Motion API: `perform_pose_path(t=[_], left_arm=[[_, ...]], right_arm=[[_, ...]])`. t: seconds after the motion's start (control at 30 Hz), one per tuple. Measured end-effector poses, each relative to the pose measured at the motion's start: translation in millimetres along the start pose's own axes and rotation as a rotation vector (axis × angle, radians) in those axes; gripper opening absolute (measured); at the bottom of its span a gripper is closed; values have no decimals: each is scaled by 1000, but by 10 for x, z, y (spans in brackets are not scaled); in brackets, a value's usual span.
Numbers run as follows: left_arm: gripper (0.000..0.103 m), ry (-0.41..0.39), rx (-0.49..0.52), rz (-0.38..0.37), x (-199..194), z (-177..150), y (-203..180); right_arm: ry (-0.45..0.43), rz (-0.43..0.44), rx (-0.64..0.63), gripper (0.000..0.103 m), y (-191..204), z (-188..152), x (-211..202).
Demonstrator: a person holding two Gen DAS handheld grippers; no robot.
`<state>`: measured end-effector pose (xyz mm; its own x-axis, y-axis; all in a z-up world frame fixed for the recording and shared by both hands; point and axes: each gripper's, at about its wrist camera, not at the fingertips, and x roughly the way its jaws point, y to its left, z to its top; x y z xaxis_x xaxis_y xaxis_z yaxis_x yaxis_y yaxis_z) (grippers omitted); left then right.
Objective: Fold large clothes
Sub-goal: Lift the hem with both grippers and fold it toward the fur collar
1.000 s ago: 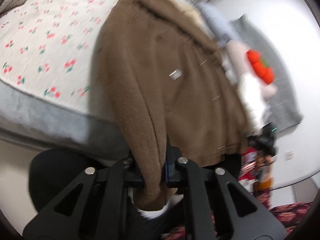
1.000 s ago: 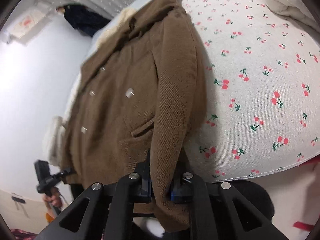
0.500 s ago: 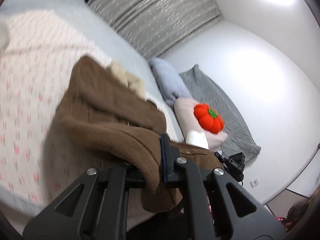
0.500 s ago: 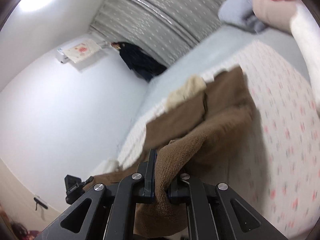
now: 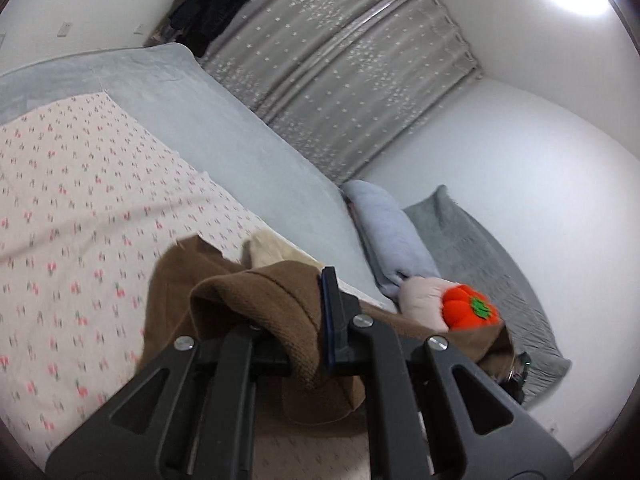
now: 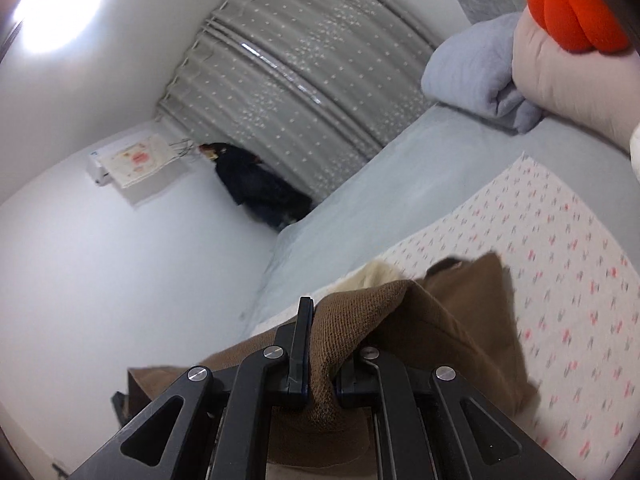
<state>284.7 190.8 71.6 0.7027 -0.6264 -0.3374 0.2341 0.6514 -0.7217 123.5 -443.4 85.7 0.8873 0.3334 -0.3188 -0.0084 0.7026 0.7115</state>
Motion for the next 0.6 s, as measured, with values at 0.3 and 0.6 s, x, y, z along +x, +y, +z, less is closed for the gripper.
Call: perform_pose_path(t=[0.3, 0.6], left_arm=[[12, 79, 59, 187, 1322, 415, 333], [12, 158, -67, 272, 2314, 305, 1186]], right_arm=[[47, -171, 45, 8, -568, 408, 1219], [130, -300, 155, 8, -1363, 268, 2164]])
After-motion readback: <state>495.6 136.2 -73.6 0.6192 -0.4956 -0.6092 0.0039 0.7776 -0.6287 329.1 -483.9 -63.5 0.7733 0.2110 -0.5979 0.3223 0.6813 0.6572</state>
